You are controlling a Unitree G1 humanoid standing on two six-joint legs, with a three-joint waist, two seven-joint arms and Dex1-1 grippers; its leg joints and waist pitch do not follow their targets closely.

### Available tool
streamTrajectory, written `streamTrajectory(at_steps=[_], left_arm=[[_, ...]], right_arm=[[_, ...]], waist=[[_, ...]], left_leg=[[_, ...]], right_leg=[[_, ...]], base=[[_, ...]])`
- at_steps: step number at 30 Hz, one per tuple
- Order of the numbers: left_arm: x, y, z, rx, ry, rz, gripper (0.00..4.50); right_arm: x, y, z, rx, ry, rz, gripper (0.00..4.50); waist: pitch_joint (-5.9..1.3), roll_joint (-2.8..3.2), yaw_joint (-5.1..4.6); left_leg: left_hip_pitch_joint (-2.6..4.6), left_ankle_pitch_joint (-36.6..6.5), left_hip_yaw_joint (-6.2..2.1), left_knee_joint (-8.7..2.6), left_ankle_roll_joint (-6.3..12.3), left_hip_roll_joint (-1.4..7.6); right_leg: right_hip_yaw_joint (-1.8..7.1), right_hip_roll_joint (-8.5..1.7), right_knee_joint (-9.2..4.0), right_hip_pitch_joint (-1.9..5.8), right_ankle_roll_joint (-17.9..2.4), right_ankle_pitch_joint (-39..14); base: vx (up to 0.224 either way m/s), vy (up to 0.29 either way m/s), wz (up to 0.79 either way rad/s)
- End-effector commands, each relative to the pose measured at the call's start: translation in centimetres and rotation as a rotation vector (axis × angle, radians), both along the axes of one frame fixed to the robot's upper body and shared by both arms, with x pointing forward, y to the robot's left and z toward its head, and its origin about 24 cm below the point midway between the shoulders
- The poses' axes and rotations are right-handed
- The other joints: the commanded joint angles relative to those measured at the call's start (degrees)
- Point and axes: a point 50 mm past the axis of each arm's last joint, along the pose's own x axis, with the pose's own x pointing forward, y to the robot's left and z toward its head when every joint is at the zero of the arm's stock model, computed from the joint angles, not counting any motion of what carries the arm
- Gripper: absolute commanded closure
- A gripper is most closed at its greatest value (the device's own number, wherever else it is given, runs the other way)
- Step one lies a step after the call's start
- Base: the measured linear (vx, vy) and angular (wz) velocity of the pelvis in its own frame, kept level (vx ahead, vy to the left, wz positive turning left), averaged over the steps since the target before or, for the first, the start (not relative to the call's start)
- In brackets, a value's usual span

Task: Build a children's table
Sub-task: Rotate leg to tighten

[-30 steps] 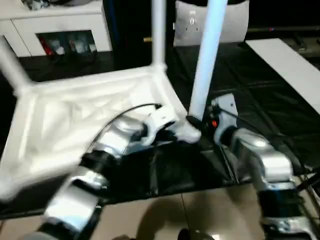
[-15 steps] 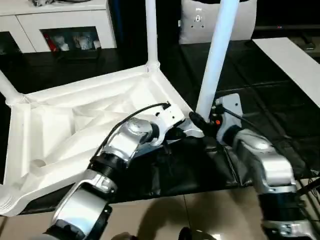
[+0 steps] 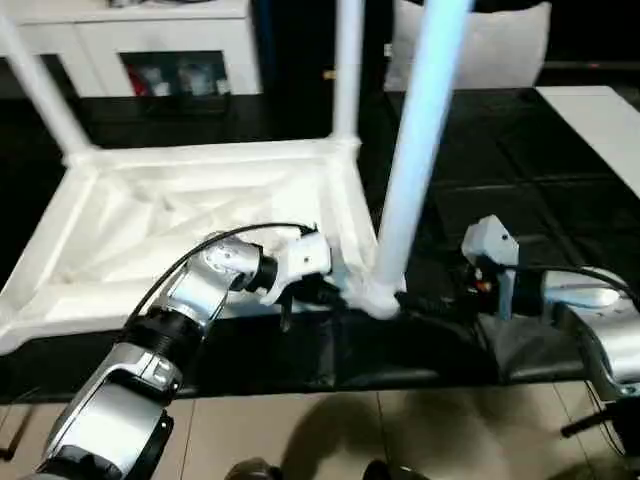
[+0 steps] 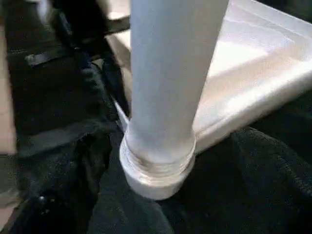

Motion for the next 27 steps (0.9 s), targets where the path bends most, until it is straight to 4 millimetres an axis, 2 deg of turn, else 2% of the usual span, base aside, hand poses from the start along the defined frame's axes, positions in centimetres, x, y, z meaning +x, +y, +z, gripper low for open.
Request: streamTrajectory(at_steps=[1,4,9,14,16,24,27], left_arm=[[-0.5,-1.2,1.2,0.000,-0.045,-0.177,4.50],[-0.8,-1.3,1.4,0.006,-0.044,-0.232,4.50],[-0.9,-1.2,1.6,0.021,-0.050,-0.270,4.50],[-0.9,-1.0,1.8,0.030,-0.055,-0.301,4.50],[-1.0,-1.1,1.8,0.030,-0.055,-0.308,4.50],[-1.0,-0.8,1.7,0.031,-0.042,-0.308,4.50],[-1.0,-0.7,1.6,0.030,-0.030,-0.296,4.50]], right_arm=[[0.0,-0.2,0.3,0.025,0.025,0.090,0.48],[-0.1,-0.2,0.3,0.051,0.074,0.141,0.68],[-0.4,0.0,0.1,0.065,0.125,0.220,1.12],[-0.6,0.5,0.0,0.084,0.156,0.296,1.50],[-0.7,0.7,-0.1,0.085,0.169,0.313,1.77],[-0.9,0.7,-0.3,0.086,0.193,0.334,2.46],[-1.1,0.8,-0.3,0.105,0.207,0.339,2.53]], waist=[[-4.97,-0.98,0.09],[-4.97,-1.04,0.68],[-4.91,-1.18,1.31],[-4.72,-1.43,1.27],[-4.70,-1.46,1.25],[-4.67,-1.53,1.29],[-4.71,-1.49,1.31]], left_leg=[[0.38,-2.27,-2.01,-3.51,7.94,5.06],[0.37,-1.69,-2.01,-3.54,7.99,5.28],[0.36,-1.74,-1.92,-3.58,7.49,5.11],[0.37,-2.67,-1.84,-3.67,6.75,4.90],[0.33,-2.58,-1.85,-3.69,6.59,4.88],[0.36,-2.22,-1.89,-3.70,6.47,4.98],[0.38,-2.28,-1.83,-3.69,6.32,4.86]], right_leg=[[5.23,-5.85,-3.23,4.07,-2.34,-15.05],[5.32,-5.96,-2.98,4.07,-3.02,-14.66],[5.32,-6.04,-3.11,4.13,-2.61,-16.01],[5.14,-5.92,-3.59,4.11,-1.28,-18.85],[5.08,-5.77,-3.66,4.07,-0.62,-19.25],[5.09,-5.87,-3.68,3.97,-0.42,-19.24],[5.07,-5.81,-3.72,4.01,-0.24,-19.43]], base=[[0.000,0.000,0.00],[0.000,0.000,0.00],[0.000,0.000,0.00],[0.000,0.000,0.00],[0.000,0.000,0.00],[0.000,0.000,0.00],[0.000,0.000,0.00]])
